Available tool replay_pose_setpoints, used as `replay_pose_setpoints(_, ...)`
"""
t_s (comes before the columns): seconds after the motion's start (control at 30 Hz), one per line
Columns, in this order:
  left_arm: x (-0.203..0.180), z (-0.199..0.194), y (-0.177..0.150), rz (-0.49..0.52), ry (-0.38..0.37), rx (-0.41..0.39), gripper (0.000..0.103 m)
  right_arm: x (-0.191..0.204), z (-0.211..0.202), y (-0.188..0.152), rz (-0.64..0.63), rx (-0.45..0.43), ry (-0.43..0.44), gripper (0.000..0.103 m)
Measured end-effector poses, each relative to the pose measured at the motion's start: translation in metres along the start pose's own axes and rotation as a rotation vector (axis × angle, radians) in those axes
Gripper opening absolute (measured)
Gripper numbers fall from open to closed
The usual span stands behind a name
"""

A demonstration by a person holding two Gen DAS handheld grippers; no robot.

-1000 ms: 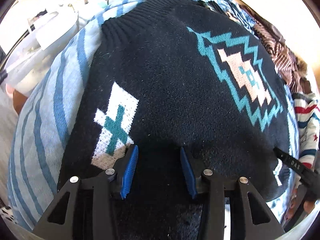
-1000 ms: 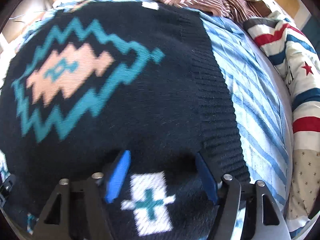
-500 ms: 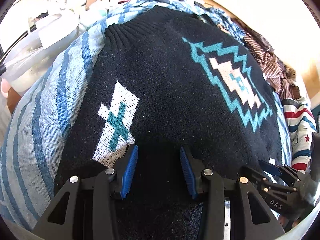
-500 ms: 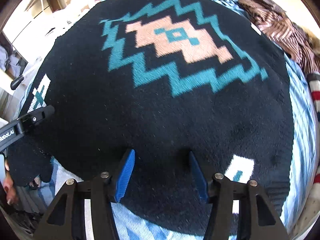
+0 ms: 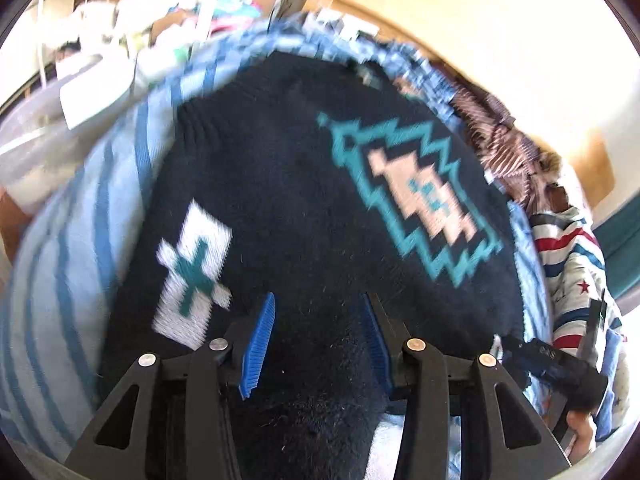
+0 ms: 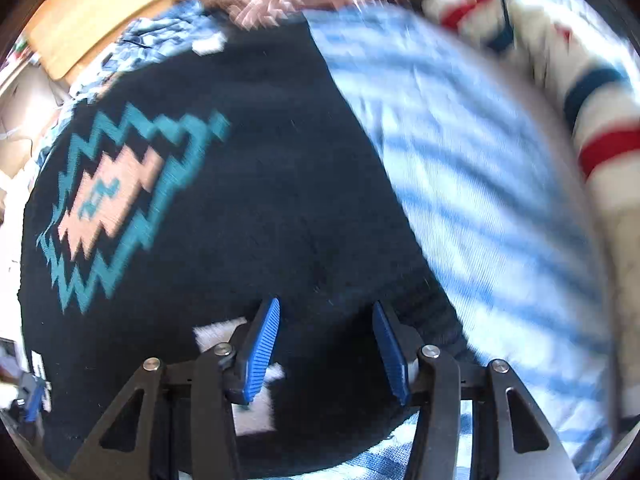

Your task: Fold clothes

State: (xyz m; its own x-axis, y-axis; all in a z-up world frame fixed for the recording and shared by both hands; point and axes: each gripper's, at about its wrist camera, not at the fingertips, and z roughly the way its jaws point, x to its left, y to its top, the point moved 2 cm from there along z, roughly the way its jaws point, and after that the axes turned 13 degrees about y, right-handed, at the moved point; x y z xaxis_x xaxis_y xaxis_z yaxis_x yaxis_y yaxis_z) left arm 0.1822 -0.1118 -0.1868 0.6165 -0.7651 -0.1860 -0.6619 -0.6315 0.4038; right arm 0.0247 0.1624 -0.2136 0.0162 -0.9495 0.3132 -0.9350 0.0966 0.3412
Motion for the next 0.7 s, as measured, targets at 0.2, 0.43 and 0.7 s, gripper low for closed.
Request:
replay_pose_setpoints(0.2, 0.0, 0.005, -0.012, 0.021, 0.006, -0.047, 0.046, 0.026, 0.01, -0.009, -0.212, 0.039, -0.138, 0.055)
replay_pose_setpoints(0.43, 0.007, 0.001, -0.016, -0.013, -0.053, -0.091, 0.046, 0.006, 0.003, -0.013, -0.122, -0.041, -0.101, 0.086)
replay_pose_setpoints(0.7, 0.012, -0.005, -0.018, -0.033, -0.076, -0.102, 0.046, 0.01, -0.003, -0.015, -0.123, -0.039, -0.103, 0.089)
